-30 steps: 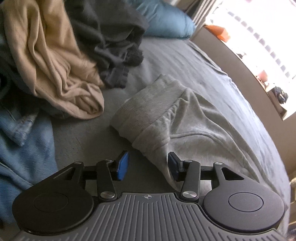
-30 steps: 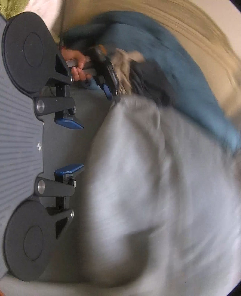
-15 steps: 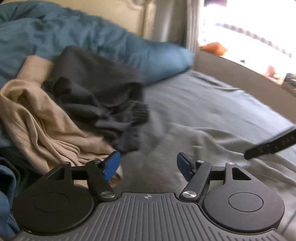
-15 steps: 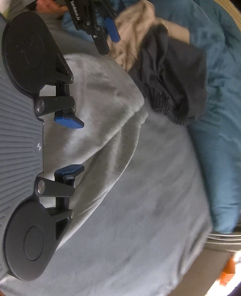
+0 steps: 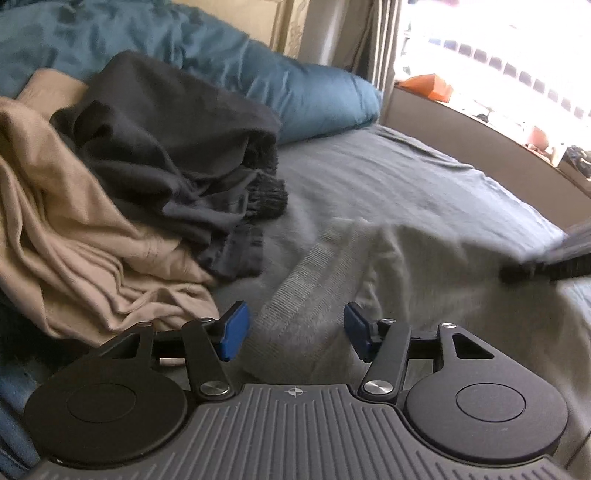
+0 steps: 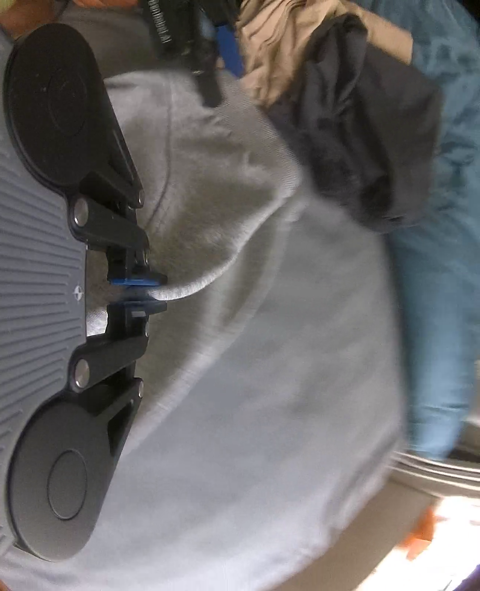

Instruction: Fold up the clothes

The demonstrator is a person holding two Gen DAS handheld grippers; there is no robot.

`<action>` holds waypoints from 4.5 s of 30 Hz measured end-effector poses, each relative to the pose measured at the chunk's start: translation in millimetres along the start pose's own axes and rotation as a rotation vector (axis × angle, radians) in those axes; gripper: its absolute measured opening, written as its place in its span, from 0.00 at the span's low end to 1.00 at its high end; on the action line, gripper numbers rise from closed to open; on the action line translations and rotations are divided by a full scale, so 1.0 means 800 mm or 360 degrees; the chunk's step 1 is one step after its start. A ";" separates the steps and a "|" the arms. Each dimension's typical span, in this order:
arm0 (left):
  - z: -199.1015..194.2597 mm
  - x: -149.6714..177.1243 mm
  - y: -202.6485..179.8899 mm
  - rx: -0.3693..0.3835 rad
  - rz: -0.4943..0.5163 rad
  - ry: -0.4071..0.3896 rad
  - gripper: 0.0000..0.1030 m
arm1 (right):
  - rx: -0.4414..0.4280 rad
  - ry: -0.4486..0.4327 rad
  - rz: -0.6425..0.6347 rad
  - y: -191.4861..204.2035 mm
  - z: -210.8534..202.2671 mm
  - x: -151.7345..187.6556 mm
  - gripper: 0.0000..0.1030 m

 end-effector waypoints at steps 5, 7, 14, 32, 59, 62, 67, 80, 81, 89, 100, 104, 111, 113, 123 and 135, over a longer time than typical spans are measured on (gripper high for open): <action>0.009 -0.005 -0.003 -0.0005 -0.0010 -0.0002 0.55 | 0.0075 -0.0025 -0.0079 -0.013 0.008 -0.021 0.07; 0.013 -0.001 -0.005 -0.0011 0.0010 0.0027 0.55 | 0.0080 0.0008 -0.0101 -0.016 0.018 -0.017 0.07; 0.014 0.004 -0.010 -0.0044 0.0083 0.0019 0.58 | 0.0139 0.0028 -0.0173 -0.001 0.058 0.002 0.07; -0.029 -0.020 -0.027 -0.0154 0.0182 -0.0242 0.62 | 0.0106 -0.0092 0.0355 -0.078 -0.020 0.027 0.55; 0.098 -0.020 -0.114 -0.0040 0.0408 -0.0009 0.60 | 0.0143 0.0030 0.0306 -0.155 -0.041 0.142 0.44; 0.098 -0.016 -0.116 -0.0049 0.0427 -0.0021 0.61 | 0.0093 0.0090 0.0310 -0.156 -0.020 0.146 0.30; 0.102 -0.014 -0.117 -0.0054 0.0444 -0.0036 0.61 | 0.0138 0.0071 0.0242 -0.142 -0.021 0.145 0.01; 0.111 -0.018 -0.124 -0.0073 0.0464 -0.0053 0.61 | 0.0403 -0.0025 0.0149 -0.151 -0.038 0.118 0.00; 0.112 -0.018 -0.124 -0.0073 0.0470 -0.0054 0.61 | 0.0407 -0.0018 0.0148 -0.152 -0.034 0.119 0.00; 0.121 -0.012 -0.132 -0.0076 0.0530 -0.0064 0.62 | 0.0396 0.0059 0.0261 -0.163 -0.003 0.139 0.00; 0.120 -0.014 -0.134 -0.0059 0.0571 -0.0044 0.66 | 0.0255 -0.0189 0.1323 -0.277 -0.085 0.190 0.41; 0.100 -0.018 -0.137 -0.0055 0.0594 -0.0108 0.66 | 0.0371 -0.0343 0.1589 -0.310 -0.174 0.242 0.41; 0.063 -0.014 -0.181 0.0150 0.0708 -0.0177 0.66 | 0.0532 -0.0262 0.1452 -0.272 -0.259 0.291 0.42; 0.068 -0.006 -0.199 0.0191 0.0756 -0.0142 0.66 | 0.0558 -0.0193 0.1294 -0.243 -0.258 0.288 0.42; 0.101 0.026 -0.239 0.0218 0.0876 -0.0022 0.66 | 0.0816 0.0108 0.0711 -0.150 -0.202 0.304 0.36; 0.103 0.031 -0.238 0.0211 0.0855 -0.0045 0.66 | 0.1029 0.0206 0.0274 -0.109 -0.183 0.313 0.14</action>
Point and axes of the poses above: each gripper's, at about its wrist camera, not at the fingertips, and z roughly the way its jaws point, y to its left, x to its underside, the point moved 1 cm from there along z, roughly the way its jaws point, and after that the axes turned 7 degrees about -y, right-handed, at the moved point
